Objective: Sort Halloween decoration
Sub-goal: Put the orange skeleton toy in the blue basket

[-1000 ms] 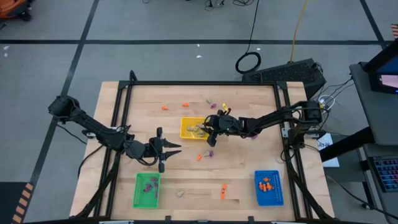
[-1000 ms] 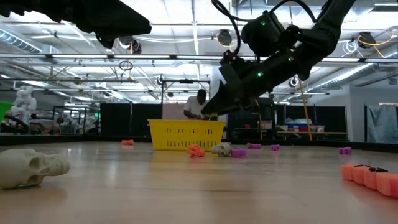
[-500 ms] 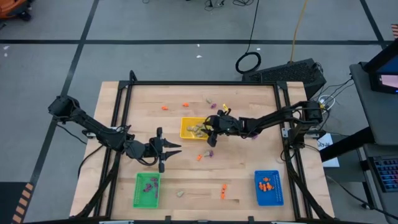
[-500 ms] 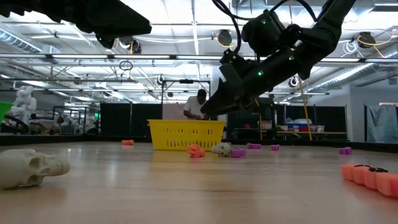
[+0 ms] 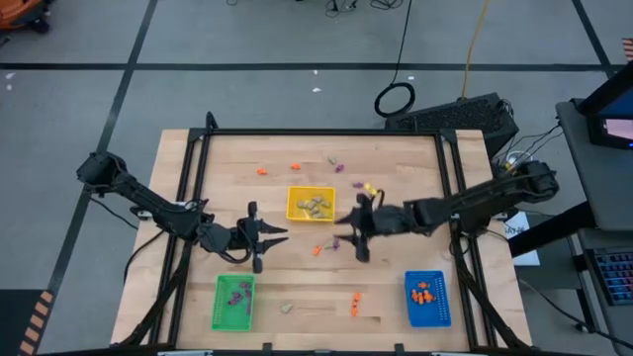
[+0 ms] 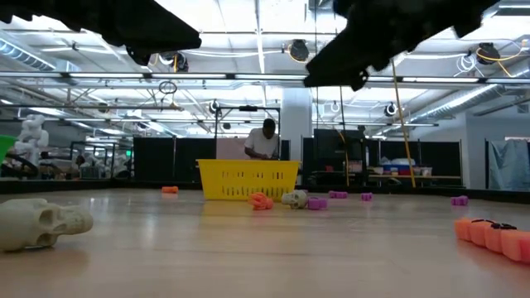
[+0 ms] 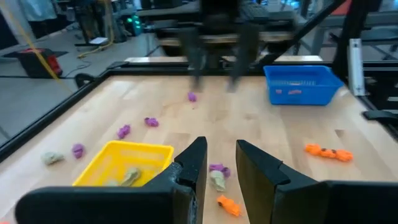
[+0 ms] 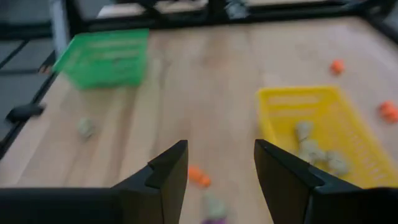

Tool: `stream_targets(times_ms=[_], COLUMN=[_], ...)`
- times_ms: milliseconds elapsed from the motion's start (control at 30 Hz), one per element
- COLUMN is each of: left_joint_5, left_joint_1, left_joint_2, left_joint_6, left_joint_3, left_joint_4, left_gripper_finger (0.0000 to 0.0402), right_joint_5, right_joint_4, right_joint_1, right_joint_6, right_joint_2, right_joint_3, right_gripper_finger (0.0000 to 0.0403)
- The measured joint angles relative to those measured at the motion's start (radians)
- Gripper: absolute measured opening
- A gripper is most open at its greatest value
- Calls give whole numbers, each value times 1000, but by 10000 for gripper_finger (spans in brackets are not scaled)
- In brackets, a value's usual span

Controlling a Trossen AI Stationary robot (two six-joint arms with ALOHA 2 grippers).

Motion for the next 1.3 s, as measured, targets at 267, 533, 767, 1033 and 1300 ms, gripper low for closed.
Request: stream_targets(times_ms=[267,533,767,1033,1300], left_joint_5=[-169,-205,-97,-58,-15], left_joint_1=[2,108,226,217,325], left_joint_2=[0,0,0,0,-16], left_joint_6=[-49,-98,-157,-166,-273], left_joint_3=[0,38,107,118,172], left_joint_4=[-41,-103,-327,-380,-808], left_gripper_finger=[83,83,83,83,83], right_joint_5=[181,215,205,204,203], right_joint_4=[-28,-24,-16,-17,-15], right_joint_1=[188,215,215,227,242], right_joint_6=[-35,-124,-143,-65,-70], right_joint_2=[33,108,122,122,122], right_joint_3=[0,0,0,0,0], right_gripper_finger=[169,169,169,169,169])
